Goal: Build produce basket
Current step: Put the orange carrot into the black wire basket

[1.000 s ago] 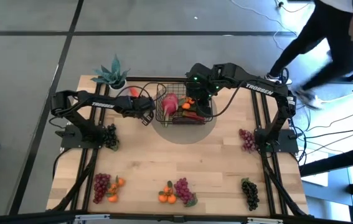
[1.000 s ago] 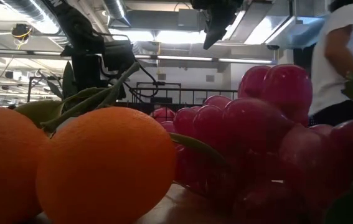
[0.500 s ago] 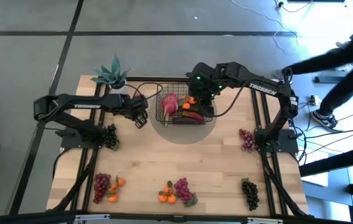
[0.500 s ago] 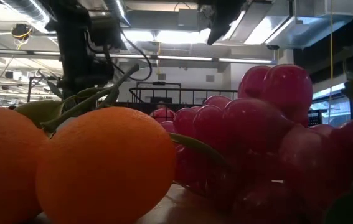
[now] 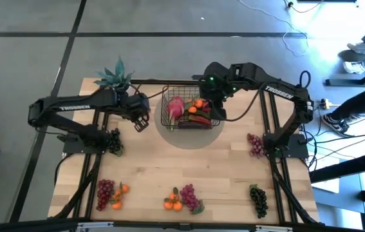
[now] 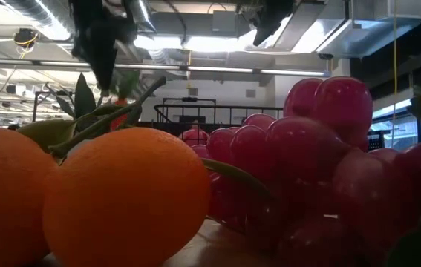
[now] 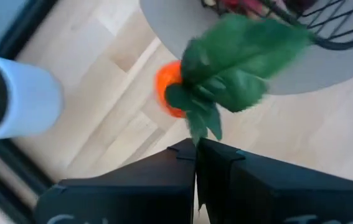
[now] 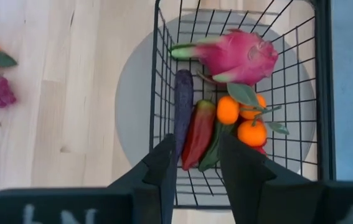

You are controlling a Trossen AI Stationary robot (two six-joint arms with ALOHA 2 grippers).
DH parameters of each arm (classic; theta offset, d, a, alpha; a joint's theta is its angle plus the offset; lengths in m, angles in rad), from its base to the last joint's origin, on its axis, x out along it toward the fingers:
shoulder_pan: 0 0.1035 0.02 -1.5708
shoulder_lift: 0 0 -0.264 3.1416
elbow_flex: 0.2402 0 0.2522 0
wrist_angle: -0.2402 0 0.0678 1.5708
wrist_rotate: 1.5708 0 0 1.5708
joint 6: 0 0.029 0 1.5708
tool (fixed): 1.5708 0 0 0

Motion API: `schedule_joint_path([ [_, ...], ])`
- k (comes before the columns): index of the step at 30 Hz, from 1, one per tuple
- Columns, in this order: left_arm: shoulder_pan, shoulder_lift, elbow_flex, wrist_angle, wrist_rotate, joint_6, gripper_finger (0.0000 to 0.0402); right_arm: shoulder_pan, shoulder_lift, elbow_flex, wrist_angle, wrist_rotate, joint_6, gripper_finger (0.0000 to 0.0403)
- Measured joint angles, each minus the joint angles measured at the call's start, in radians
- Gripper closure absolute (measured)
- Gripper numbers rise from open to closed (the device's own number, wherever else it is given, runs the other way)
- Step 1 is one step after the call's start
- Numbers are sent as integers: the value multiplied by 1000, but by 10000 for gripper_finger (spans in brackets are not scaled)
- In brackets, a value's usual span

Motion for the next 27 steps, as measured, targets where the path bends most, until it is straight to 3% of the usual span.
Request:
schedule_joint_path([
  [7, -64, 0, 200, -137, -93, -4, 401, 0, 0, 0, -24, 0, -33, 296],
  [18, -127, 0, 444, -139, -205, 47, 401, 0, 0, 0, -24, 0, -44, 296],
  [27, -146, 12, 468, 62, -116, 162, 401, 0, 0, 0, -22, 0, -48, 296],
])
